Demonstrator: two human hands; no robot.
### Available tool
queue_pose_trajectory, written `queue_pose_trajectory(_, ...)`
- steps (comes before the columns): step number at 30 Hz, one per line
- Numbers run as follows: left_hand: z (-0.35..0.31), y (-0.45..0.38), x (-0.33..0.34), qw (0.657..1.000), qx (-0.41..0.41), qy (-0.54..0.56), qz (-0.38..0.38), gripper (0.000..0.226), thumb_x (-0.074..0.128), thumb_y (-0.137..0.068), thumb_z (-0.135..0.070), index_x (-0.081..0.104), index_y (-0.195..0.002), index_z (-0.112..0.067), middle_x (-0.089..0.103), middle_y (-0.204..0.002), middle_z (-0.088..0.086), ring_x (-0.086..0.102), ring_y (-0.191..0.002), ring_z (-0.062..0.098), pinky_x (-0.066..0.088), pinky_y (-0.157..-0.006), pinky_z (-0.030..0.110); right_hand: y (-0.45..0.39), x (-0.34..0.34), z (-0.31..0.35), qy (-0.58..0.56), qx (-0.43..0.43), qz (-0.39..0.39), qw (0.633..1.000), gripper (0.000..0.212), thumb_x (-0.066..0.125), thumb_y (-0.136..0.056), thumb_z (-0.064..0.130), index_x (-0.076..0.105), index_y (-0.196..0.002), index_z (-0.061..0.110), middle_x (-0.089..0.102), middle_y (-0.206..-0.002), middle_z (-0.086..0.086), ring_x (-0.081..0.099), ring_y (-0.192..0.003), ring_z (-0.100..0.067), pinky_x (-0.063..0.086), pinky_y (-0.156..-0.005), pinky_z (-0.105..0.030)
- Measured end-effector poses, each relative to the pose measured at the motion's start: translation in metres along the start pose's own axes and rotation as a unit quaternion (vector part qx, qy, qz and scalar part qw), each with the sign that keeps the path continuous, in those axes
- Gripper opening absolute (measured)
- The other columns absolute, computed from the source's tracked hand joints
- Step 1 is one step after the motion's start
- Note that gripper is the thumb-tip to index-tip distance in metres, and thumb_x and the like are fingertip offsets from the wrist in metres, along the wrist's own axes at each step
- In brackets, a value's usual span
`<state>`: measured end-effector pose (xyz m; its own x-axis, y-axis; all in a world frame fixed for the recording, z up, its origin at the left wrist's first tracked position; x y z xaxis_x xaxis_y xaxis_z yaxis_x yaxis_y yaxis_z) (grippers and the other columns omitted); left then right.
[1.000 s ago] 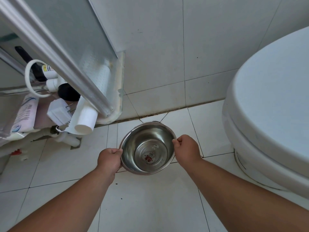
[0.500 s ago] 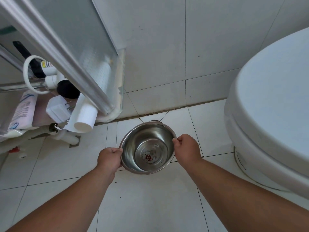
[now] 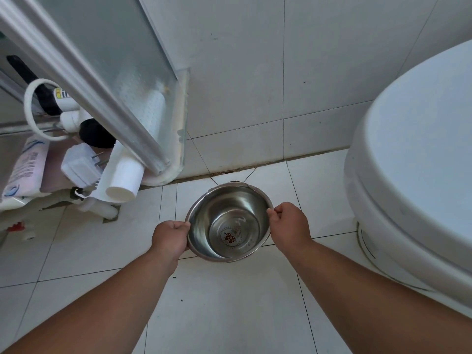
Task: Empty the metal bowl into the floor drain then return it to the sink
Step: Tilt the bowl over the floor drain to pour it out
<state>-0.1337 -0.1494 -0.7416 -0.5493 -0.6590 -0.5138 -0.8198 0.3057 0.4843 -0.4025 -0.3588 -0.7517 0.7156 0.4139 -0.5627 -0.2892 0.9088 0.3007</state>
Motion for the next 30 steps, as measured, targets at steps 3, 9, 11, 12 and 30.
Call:
queue_pose_trajectory(3,-0.001,-0.001,0.002,1.000,-0.002,-0.003,0.001,0.026,0.065,-0.106,-0.015,0.079,-0.086,-0.007,0.080,-0.065,0.007,0.074,-0.068,0.026,0.059,-0.064,0.032,-0.001,-0.001,0.000,0.000,0.006,0.000,1.000,0.025,0.058,-0.104,0.031,0.066,-0.093,0.010,0.069,-0.085,-0.001,0.061,-0.080,-0.021,0.041,-0.071,-0.029)
queue_pose_trajectory(9,-0.001,-0.003,0.006,1.000,-0.005,0.001,0.009,0.028,0.065,-0.105,-0.014,0.079,-0.081,-0.007,0.079,-0.061,0.006,0.073,-0.067,0.027,0.060,-0.065,0.032,-0.002,-0.005,0.000,0.000,0.010,-0.003,1.000,0.026,0.058,-0.104,0.031,0.067,-0.094,0.009,0.070,-0.087,-0.004,0.062,-0.082,-0.022,0.042,-0.072,-0.029)
queue_pose_trajectory(11,-0.002,-0.003,0.007,1.000,-0.006,0.004,0.009,0.027,0.065,-0.105,-0.014,0.079,-0.083,-0.006,0.078,-0.060,0.005,0.073,-0.067,0.027,0.059,-0.064,0.033,-0.002,-0.006,0.000,0.003,0.010,-0.004,1.000,0.026,0.058,-0.104,0.031,0.067,-0.094,0.009,0.070,-0.087,-0.003,0.061,-0.082,-0.022,0.041,-0.072,-0.029)
queue_pose_trajectory(12,-0.002,-0.004,0.007,1.000,-0.006,0.004,0.009,0.027,0.066,-0.105,-0.014,0.080,-0.083,-0.005,0.078,-0.060,0.005,0.072,-0.066,0.026,0.059,-0.063,0.032,-0.002,-0.007,0.000,0.002,0.011,-0.004,1.000,0.026,0.058,-0.104,0.031,0.066,-0.094,0.008,0.070,-0.087,-0.003,0.061,-0.082,-0.022,0.041,-0.072,-0.029)
queue_pose_trajectory(30,-0.004,-0.008,0.011,1.000,0.004,0.003,0.010,0.028,0.067,-0.104,-0.013,0.078,-0.079,-0.007,0.080,-0.063,0.007,0.075,-0.072,0.032,0.063,-0.070,0.037,-0.003,-0.009,-0.003,0.007,0.010,-0.004,1.000,0.028,0.057,-0.104,0.032,0.065,-0.089,0.009,0.066,-0.079,0.000,0.058,-0.072,-0.016,0.034,-0.055,-0.021)
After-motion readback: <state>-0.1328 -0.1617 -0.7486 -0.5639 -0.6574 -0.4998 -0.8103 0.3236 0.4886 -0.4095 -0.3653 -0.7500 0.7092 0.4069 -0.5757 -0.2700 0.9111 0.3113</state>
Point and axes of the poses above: each hand's wrist, its own y-axis away from the middle knuckle, its own x-axis out of the palm, z = x × y, the point moved 9 cm from there along -y, towards the middle knuckle
